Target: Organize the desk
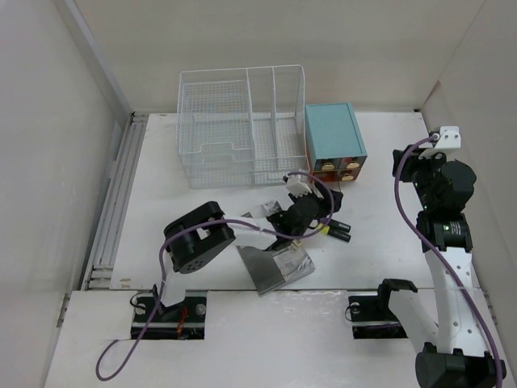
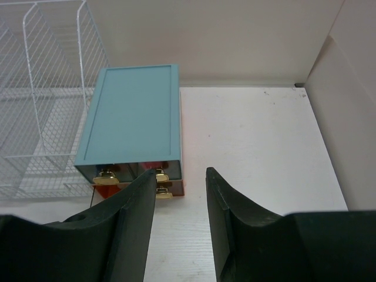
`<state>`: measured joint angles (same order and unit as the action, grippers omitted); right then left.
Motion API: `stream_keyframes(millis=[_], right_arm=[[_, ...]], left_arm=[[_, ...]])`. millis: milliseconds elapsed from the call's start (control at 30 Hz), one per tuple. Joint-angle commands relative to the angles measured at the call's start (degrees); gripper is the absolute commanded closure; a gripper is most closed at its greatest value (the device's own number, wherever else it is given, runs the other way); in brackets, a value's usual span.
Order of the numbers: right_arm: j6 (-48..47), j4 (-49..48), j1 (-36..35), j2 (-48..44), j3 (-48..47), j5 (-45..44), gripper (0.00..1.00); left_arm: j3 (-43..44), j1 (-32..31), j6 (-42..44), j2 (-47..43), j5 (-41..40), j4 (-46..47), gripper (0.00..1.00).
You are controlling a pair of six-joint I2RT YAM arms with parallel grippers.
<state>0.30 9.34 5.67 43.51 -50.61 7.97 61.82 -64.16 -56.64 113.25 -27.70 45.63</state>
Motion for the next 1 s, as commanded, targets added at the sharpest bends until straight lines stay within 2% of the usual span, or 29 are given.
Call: stream_keyframes(millis=[0, 133, 167, 233, 300, 333, 367, 400, 433, 500, 533, 567, 600, 633, 667, 700, 733, 833, 900, 967], right_arm=[[0.8, -3.5, 0.4, -0.7, 0.0, 0.1, 0.55], [-1.5, -3.5, 0.4, -0.7, 0.0, 4.1, 0.51], [-2.4, -3.0, 0.4, -0.7, 0.0, 5.4, 0.51], [-6.2, -2.5, 0.4, -1.2, 0.0, 8.7, 0.48], [-10.0, 0.1, 0.4, -1.2, 0.0, 17.0, 0.47], [-15.2, 1.6, 0.4, -1.2, 0.0, 20.4, 0.42], [-18.5, 3.8, 0.4, -0.3, -0.6, 27.9, 0.42], [-21.2, 8.6, 0.4, 0.3, -1.2, 31.4, 0.44], [-27.6, 11.9, 0.4, 1.1, -1.9, 35.1, 0.6], [-32.5, 20.7, -0.5, 4.1, -4.6, 42.7, 0.82], [-35.0, 24.3, -1.9, 5.2, -5.7, 43.9, 0.88], [-40.4, 27.5, -4.0, 6.2, -7.9, 43.9, 0.91], [-41.6, 29.7, -7.0, 8.1, -8.7, 39.6, 0.91], [-43.1, 33.5, -14.3, 9.0, -9.3, 36.9, 0.89], [-44.4, 34.5, -18.5, 9.7, -9.3, 34.0, 0.76], [-44.4, 34.5, -22.3, 11.2, -9.3, 28.1, 0.7], [-44.4, 34.5, -29.9, 12.2, -9.3, 25.6, 0.64], [-43.2, 34.5, -39.0, 17.4, -8.8, 18.9, 0.42], [-44.0, 36.2, -43.9, 21.2, -10.1, 18.9, 0.34], [-45.3, 36.9, -47.3, 26.3, -10.7, 18.9, 0.32]], left_arm=[[-2.1, -0.6, 2.5, -5.6, 1.4, 2.3, 0.32], [-5.2, -2.5, 3.0, -11.4, 3.8, 2.3, 0.44], [-7.3, -3.1, 3.6, -13.2, 3.8, 2.3, 0.56], [-10.2, -4.9, 6.1, -20.0, 1.0, 2.3, 0.75], [-15.4, -6.1, 9.9, -28.6, -0.4, 2.3, 1.0], [-17.2, -7.0, 12.1, -31.7, -0.4, 0.4, 1.0], [-19.2, -7.0, 16.8, -35.1, -1.0, -0.5, 1.0], [-23.4, -7.6, 18.8, -38.4, -0.5, -1.6, 1.0], [-25.6, -7.6, 20.7, -45.8, 0.2, -4.4, 1.0], [-29.5, -8.9, 23.8, -53.5, 0.8, -8.9, 1.0], [-33.1, -8.9, 23.8, -60.8, 1.3, -11.4, 1.0], [-34.7, -9.4, 23.8, -64.3, 1.9, -16.8, 1.0], [-36.1, -9.4, 22.9, -67.7, 2.0, -19.8, 0.84], [-39.2, -9.4, 22.1, -70.7, 3.2, -22.0, 0.72], [-40.7, -9.4, 21.5, -75.8, 4.1, -25.1, 0.65], [-41.9, -9.9, 20.7, -78.1, 4.8, -26.8, 0.59], [-42.9, -9.9, 20.0, -80.1, 4.8, -28.3, 0.48], [-46.9, -9.9, 17.9, -85.9, 4.8, -31.6, 0.39], [-47.4, -9.9, 16.1, -88.7, 3.8, -35.1, 0.33], [-47.4, -9.9, 16.0, -90.5, 2.4, -38.1, 0.3]])
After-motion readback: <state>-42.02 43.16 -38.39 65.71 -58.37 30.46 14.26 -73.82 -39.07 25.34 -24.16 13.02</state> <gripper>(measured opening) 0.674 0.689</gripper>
